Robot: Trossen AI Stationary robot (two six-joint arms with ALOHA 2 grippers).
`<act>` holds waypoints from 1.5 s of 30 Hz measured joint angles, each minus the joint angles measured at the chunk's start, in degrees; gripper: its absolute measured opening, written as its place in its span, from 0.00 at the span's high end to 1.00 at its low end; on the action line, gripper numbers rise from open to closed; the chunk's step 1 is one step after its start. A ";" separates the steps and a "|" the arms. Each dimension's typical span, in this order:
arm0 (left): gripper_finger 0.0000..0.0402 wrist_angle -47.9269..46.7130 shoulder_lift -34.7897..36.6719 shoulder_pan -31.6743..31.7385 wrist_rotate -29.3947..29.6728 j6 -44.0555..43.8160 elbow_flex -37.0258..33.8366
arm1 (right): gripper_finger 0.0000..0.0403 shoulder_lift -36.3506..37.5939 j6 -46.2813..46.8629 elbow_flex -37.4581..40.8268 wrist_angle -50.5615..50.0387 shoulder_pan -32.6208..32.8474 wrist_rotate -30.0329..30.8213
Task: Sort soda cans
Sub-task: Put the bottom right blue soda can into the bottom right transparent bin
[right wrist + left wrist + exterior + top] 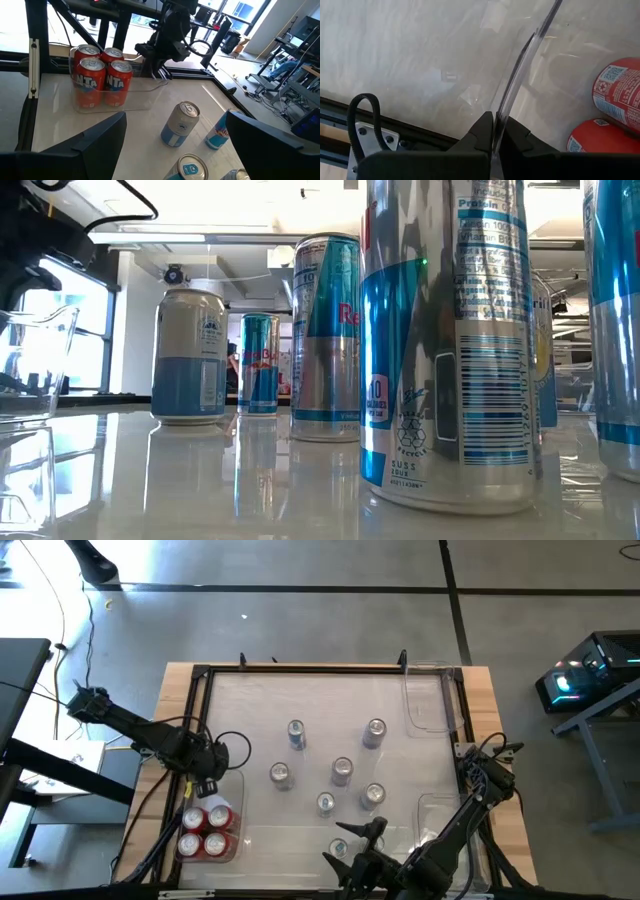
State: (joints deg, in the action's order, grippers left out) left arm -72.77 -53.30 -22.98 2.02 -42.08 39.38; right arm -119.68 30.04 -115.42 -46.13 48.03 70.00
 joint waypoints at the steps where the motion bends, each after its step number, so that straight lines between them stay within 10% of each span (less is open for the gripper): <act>1: 0.98 0.02 0.00 -0.28 0.00 0.23 0.00 | 0.16 0.00 0.00 0.00 0.00 0.00 0.00; 8: 0.82 -1.46 0.18 -1.59 0.27 2.54 3.37 | 0.16 2.27 0.00 0.00 -1.48 0.00 -2.47; 19: 0.47 -0.84 4.29 -0.82 17.43 1.39 10.60 | 0.16 8.10 18.29 -0.09 -23.14 -1.70 -27.89; 32: 0.47 38.87 -2.05 -10.09 36.42 7.97 10.50 | 0.16 3.49 41.85 0.00 -34.22 3.43 -37.57; 45: 0.47 55.54 -17.29 -14.93 39.23 10.79 7.69 | 0.16 2.67 37.34 0.02 -36.41 -0.83 -42.58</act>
State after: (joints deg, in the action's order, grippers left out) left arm -17.23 -70.59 -37.91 41.26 -31.29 47.07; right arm -117.01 67.38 -115.39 -82.54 47.20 27.42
